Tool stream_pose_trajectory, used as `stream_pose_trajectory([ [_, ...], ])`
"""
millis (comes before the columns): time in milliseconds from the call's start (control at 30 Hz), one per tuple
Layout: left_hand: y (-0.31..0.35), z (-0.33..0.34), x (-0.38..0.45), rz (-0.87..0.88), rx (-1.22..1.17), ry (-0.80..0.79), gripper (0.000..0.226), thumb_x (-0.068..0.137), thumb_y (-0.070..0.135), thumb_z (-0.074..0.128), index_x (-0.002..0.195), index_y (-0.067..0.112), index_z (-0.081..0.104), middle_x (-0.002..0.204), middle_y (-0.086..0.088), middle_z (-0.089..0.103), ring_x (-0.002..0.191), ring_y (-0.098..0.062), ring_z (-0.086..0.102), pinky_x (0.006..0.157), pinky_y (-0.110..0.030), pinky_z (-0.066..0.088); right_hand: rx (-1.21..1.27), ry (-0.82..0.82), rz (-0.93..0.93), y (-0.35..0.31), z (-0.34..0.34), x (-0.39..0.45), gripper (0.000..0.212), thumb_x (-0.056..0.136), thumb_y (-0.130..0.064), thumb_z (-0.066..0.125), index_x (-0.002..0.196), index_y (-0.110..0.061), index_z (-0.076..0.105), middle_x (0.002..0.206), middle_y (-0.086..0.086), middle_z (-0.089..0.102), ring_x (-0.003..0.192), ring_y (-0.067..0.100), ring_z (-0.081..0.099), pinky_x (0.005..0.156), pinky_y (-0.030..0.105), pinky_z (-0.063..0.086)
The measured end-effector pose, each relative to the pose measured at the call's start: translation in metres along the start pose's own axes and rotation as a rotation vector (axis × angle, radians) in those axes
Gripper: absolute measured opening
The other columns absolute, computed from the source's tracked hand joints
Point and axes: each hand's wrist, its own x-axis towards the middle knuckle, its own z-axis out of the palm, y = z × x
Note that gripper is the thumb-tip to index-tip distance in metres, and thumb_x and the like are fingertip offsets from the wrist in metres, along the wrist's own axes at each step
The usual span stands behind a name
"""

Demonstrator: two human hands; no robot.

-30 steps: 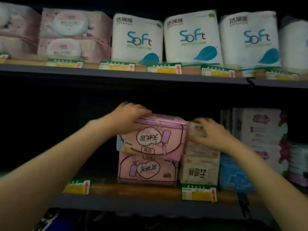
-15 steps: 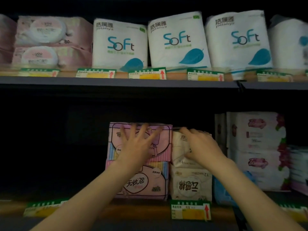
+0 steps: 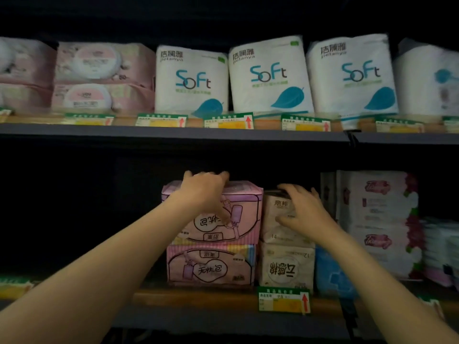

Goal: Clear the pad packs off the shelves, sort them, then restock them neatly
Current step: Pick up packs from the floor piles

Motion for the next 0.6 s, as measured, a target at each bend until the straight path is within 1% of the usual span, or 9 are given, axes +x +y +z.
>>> stream_pose_trajectory([
  [67, -0.007, 0.003, -0.008, 0.004, -0.02, 0.005, 0.085, 0.069, 0.054, 0.072, 0.137, 0.028, 0.028, 0.141, -0.007, 0.03, 0.133, -0.033, 0.024, 0.106, -0.056, 0.022, 0.147, 0.047, -0.062, -0.01, 0.0, -0.011, 0.064, 0.083, -0.033, 0.067, 0.138, -0.021, 0.037, 0.143, 0.0, 0.039, 0.138, 0.018, 0.028, 0.115, 0.031, 0.001],
  [133, -0.016, 0.01, -0.015, -0.005, -0.054, 0.009, 0.084, 0.07, 0.053, 0.072, 0.136, 0.029, 0.027, 0.147, -0.006, 0.021, 0.138, -0.034, 0.014, 0.108, -0.058, 0.018, 0.161, 0.02, -0.113, -0.025, 0.007, -0.02, 0.065, 0.085, -0.041, 0.064, 0.14, -0.022, 0.034, 0.148, -0.003, 0.032, 0.143, 0.015, 0.017, 0.115, 0.028, -0.001],
  [267, -0.023, 0.025, -0.028, -0.004, 0.014, 0.079, 0.085, 0.077, 0.051, 0.067, 0.141, 0.021, 0.02, 0.146, 0.001, 0.032, 0.137, -0.023, 0.027, 0.112, -0.053, 0.018, 0.039, -0.067, -0.097, -0.048, 0.021, -0.015, 0.106, 0.076, -0.049, 0.07, 0.151, -0.023, -0.002, 0.158, 0.002, 0.004, 0.145, 0.019, 0.002, 0.115, 0.033, -0.005],
  [333, -0.02, 0.037, -0.038, 0.012, 0.072, 0.191, 0.08, 0.078, 0.049, 0.066, 0.14, 0.02, 0.023, 0.143, 0.003, 0.034, 0.134, -0.021, 0.031, 0.111, -0.051, 0.022, 0.013, -0.06, -0.035, -0.056, 0.025, -0.003, 0.114, 0.075, -0.048, 0.071, 0.15, -0.019, -0.009, 0.158, 0.006, 0.0, 0.145, 0.023, 0.002, 0.116, 0.037, -0.003],
  [400, -0.019, 0.049, -0.049, 0.02, 0.139, 0.347, 0.079, 0.067, 0.047, 0.077, 0.13, 0.02, 0.037, 0.129, -0.001, 0.048, 0.118, -0.027, 0.047, 0.099, -0.057, 0.037, -0.012, -0.002, 0.004, -0.063, 0.03, 0.006, 0.112, 0.074, -0.048, 0.072, 0.15, -0.014, -0.003, 0.157, 0.007, 0.011, 0.144, 0.022, 0.011, 0.117, 0.039, -0.002],
  [467, -0.023, 0.057, -0.056, 0.019, 0.103, 0.496, 0.082, 0.047, 0.044, 0.088, 0.113, 0.022, 0.046, 0.109, -0.004, 0.058, 0.096, -0.03, 0.058, 0.078, -0.054, 0.049, 0.005, 0.111, -0.005, -0.067, 0.036, 0.008, 0.107, 0.072, -0.046, 0.075, 0.149, -0.016, 0.007, 0.151, 0.005, 0.026, 0.141, 0.021, 0.022, 0.116, 0.04, -0.005],
  [533, -0.031, 0.055, -0.062, 0.013, 0.016, 0.561, 0.081, 0.05, 0.047, 0.085, 0.118, 0.027, 0.045, 0.119, -0.007, 0.051, 0.102, -0.03, 0.054, 0.077, -0.049, 0.047, 0.091, 0.225, -0.071, -0.068, 0.039, 0.003, 0.098, 0.07, -0.039, 0.078, 0.147, -0.02, 0.02, 0.141, 0.002, 0.034, 0.133, 0.018, 0.029, 0.117, 0.04, 0.0],
  [567, -0.036, 0.048, -0.065, 0.009, -0.05, 0.537, 0.088, 0.057, 0.05, 0.082, 0.13, 0.03, 0.038, 0.132, -0.009, 0.041, 0.111, -0.031, 0.048, 0.082, -0.047, 0.046, 0.137, 0.271, -0.122, -0.068, 0.041, -0.001, 0.093, 0.069, -0.035, 0.08, 0.144, -0.02, 0.027, 0.136, 0.001, 0.037, 0.129, 0.017, 0.031, 0.117, 0.043, 0.008],
  [600, -0.041, 0.04, -0.066, -0.001, -0.1, 0.473, 0.1, 0.061, 0.054, 0.077, 0.142, 0.034, 0.022, 0.144, -0.01, 0.027, 0.119, -0.031, 0.041, 0.087, -0.045, 0.045, 0.161, 0.313, -0.185, -0.067, 0.043, -0.006, 0.088, 0.068, -0.033, 0.081, 0.14, -0.019, 0.033, 0.132, 0.002, 0.039, 0.125, 0.018, 0.034, 0.115, 0.046, 0.02],
])
